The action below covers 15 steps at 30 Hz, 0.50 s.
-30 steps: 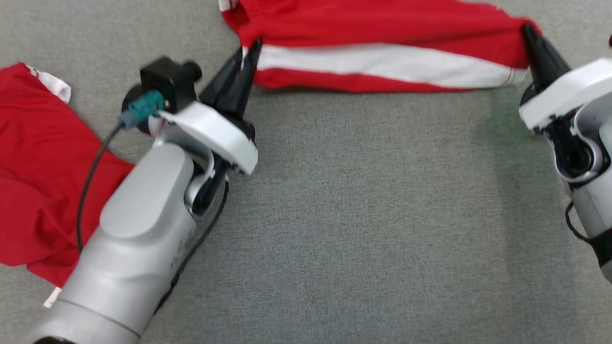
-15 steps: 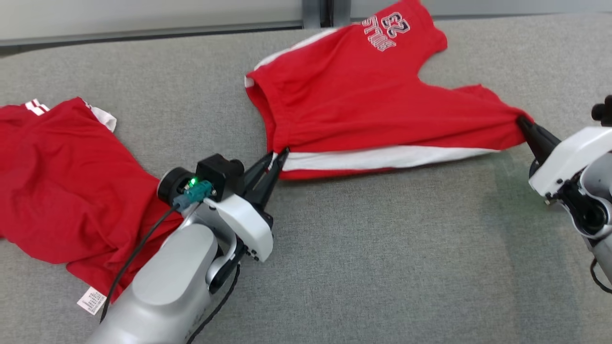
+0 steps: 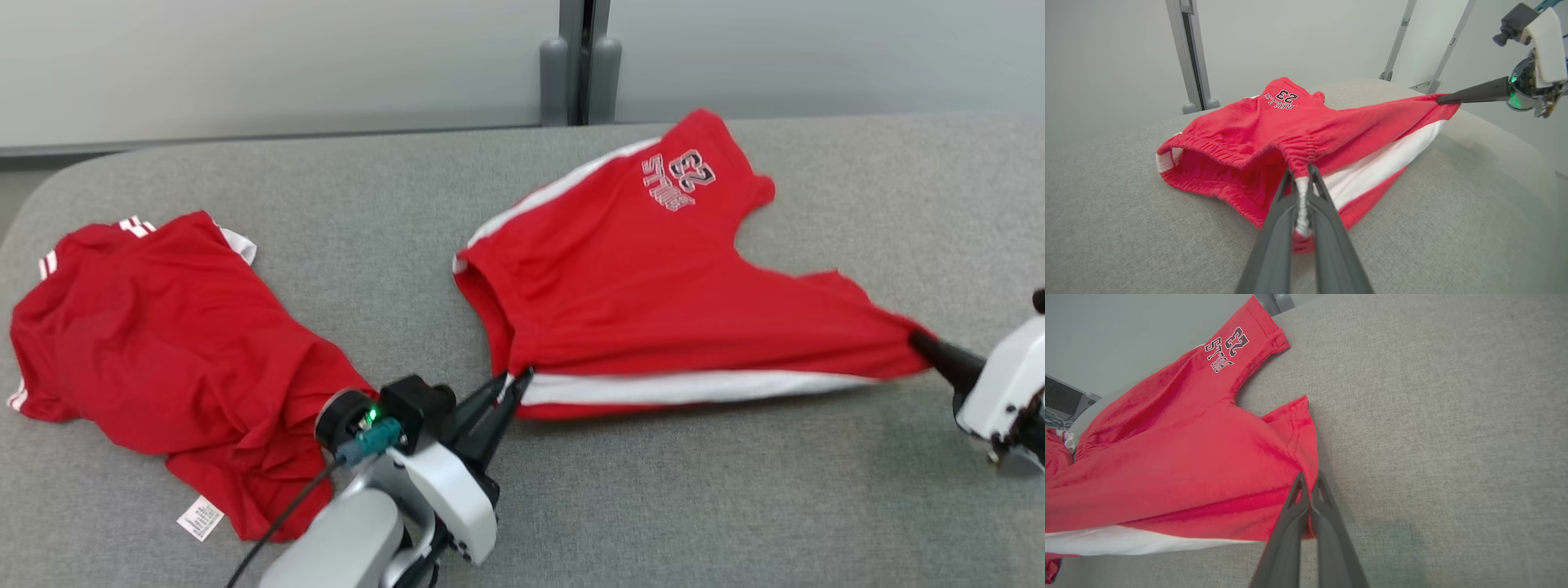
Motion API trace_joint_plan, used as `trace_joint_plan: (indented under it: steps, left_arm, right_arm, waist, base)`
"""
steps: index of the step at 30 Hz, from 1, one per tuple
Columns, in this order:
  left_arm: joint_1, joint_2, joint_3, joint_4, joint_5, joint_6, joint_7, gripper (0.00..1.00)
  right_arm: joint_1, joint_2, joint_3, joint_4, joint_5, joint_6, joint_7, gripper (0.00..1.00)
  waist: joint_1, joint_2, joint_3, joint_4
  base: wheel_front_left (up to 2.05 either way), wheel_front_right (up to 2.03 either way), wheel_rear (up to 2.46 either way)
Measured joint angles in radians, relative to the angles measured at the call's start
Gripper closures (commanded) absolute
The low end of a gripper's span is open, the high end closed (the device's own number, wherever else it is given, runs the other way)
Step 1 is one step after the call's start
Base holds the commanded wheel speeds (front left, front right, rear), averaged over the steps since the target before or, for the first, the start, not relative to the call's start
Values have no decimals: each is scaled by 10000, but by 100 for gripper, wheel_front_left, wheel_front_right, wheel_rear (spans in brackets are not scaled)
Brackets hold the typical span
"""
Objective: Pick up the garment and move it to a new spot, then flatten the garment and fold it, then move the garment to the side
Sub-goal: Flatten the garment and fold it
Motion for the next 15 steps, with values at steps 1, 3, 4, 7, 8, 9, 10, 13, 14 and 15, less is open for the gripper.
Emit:
trace_joint_plan:
  steps: [1, 3, 4, 7, 8, 9, 10, 13, 14, 15]
  left_arm:
    - [132, -4, -25, -73, 2, 0, 0, 100]
    - [427, -10, -102, -245, 40, 0, -2, 100]
    - [581, -15, -153, -324, 58, 0, 0, 100]
    - [1011, -17, -316, -562, 86, 0, -2, 100]
    - [1140, -13, -372, -683, 109, 0, 0, 100]
    - [1246, -2, -433, -825, 163, 0, -2, 100]
    - [1340, 10, -491, -949, 222, 0, -2, 100]
    - [1682, 42, -633, -1262, 259, 0, -2, 100]
    - [1812, 61, -734, -1352, 259, 0, -2, 100]
    - [1935, 94, -825, -1444, 259, 0, -2, 100]
  right_arm:
    - [151, -107, 19, -82, 127, 0, 151, 100]
    - [501, -336, 94, -245, 382, 0, 569, 100]
    - [676, -443, 136, -341, 472, 0, 752, 100]
    - [1138, -784, 157, -725, 782, 0, 1191, 100]
    - [1308, -905, 150, -922, 943, 0, 1379, 100]
    - [1491, -1039, 144, -1060, 1110, 0, 1595, 100]
    - [1678, -1187, 167, -1212, 1200, -2, 1787, 100]
    - [2208, -1724, 180, -1590, 1407, -2, 2276, 100]
    - [2357, -1879, 161, -1733, 1469, 0, 2408, 100]
    - [2467, -2011, 132, -1889, 1534, 0, 2516, 100]
  waist:
    - [0, 0, -98, 24]
    - [-1, 0, -301, 69]
    - [0, 0, -398, 89]
    - [0, 0, -665, 141]
    - [-1, 0, -738, 158]
    - [-1, 0, -801, 178]
    - [-1, 0, -853, 195]
    - [-1, 0, -982, 224]
    - [-1, 0, -1015, 223]
    - [-1, 0, -1034, 212]
  base:
    - [0, 0, 0]
    - [0, 0, 0]
    - [0, 0, 0]
    - [0, 0, 0]
    - [0, 0, 0]
    - [0, 0, 0]
    - [0, 0, 0]
    - [0, 0, 0]
    - [0, 0, 0]
    - [0, 0, 0]
